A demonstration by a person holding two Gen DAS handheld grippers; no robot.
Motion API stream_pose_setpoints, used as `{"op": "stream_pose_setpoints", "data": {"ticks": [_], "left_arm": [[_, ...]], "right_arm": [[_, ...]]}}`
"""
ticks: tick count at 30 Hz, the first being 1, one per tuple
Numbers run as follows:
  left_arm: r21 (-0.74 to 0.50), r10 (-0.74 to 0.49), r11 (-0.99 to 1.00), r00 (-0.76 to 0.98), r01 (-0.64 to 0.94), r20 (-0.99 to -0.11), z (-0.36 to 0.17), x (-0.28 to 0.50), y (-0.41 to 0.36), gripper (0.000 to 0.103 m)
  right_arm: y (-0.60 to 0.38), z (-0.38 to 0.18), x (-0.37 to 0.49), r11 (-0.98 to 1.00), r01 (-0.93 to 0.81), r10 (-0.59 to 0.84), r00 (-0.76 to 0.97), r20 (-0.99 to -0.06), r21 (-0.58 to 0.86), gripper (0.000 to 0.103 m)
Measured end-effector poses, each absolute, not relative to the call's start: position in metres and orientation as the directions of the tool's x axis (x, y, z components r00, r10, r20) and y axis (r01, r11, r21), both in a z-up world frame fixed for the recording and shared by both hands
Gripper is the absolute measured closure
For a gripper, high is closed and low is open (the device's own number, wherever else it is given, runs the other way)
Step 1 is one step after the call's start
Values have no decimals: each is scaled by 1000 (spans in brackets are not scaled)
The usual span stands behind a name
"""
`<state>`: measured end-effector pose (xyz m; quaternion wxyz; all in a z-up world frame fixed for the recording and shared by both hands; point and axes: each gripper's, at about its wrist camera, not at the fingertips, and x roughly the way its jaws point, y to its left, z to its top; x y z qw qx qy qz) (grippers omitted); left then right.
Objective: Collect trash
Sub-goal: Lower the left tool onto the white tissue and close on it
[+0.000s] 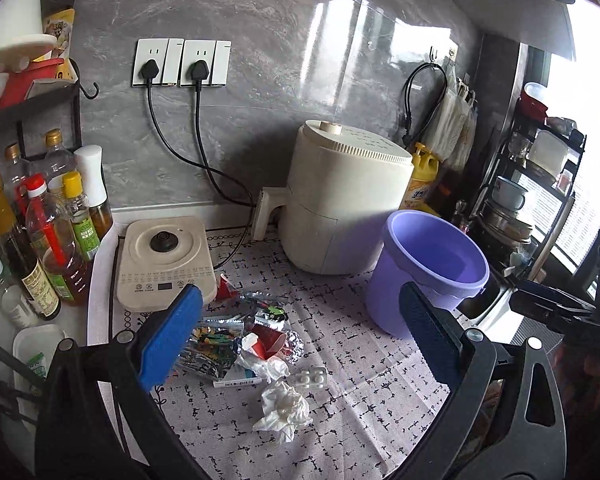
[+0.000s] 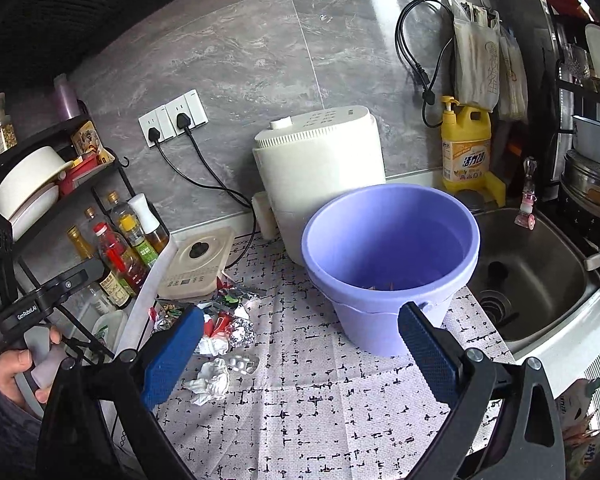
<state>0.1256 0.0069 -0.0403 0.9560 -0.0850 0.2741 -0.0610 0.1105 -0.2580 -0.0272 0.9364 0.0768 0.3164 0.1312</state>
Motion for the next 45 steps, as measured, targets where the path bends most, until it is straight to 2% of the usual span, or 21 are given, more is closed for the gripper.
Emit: {"op": "stream_pose_setpoints", "data": {"ticks": [8, 18, 31, 36, 40, 43, 44, 45], "left_arm": [[-194, -98, 981, 809, -21, -580, -68, 97, 34, 6], [-242, -123, 969, 731, -59, -672, -131, 84, 42, 6], [-255, -178, 967, 650, -25, -739, -189, 111, 18, 7], [-249, -191, 968, 613, -10, -767, -211, 130, 7, 17], [-236, -196, 972, 578, 5, -793, -229, 147, -4, 33], [-219, -181, 976, 566, 0, -805, -240, 156, -8, 49], [-215, -173, 977, 578, -5, -797, -240, 157, -8, 61], [-214, -171, 977, 577, -7, -799, -241, 158, -8, 67]], "right_arm": [[-228, -38, 96, 948, -223, 317, 731, -604, 227, 8], [-206, -70, 76, 953, -225, 301, 666, -682, 200, 8], [-234, -107, 66, 972, -140, 234, 626, -743, 188, 8], [-234, -116, 73, 975, -136, 221, 617, -756, 174, 8], [-232, -124, 84, 977, -145, 212, 610, -764, 155, 8], [-228, -130, 91, 977, -160, 212, 600, -771, 145, 8], [-226, -133, 93, 976, -166, 215, 594, -775, 143, 8], [-224, -134, 96, 974, -175, 220, 588, -778, 143, 8]]}}
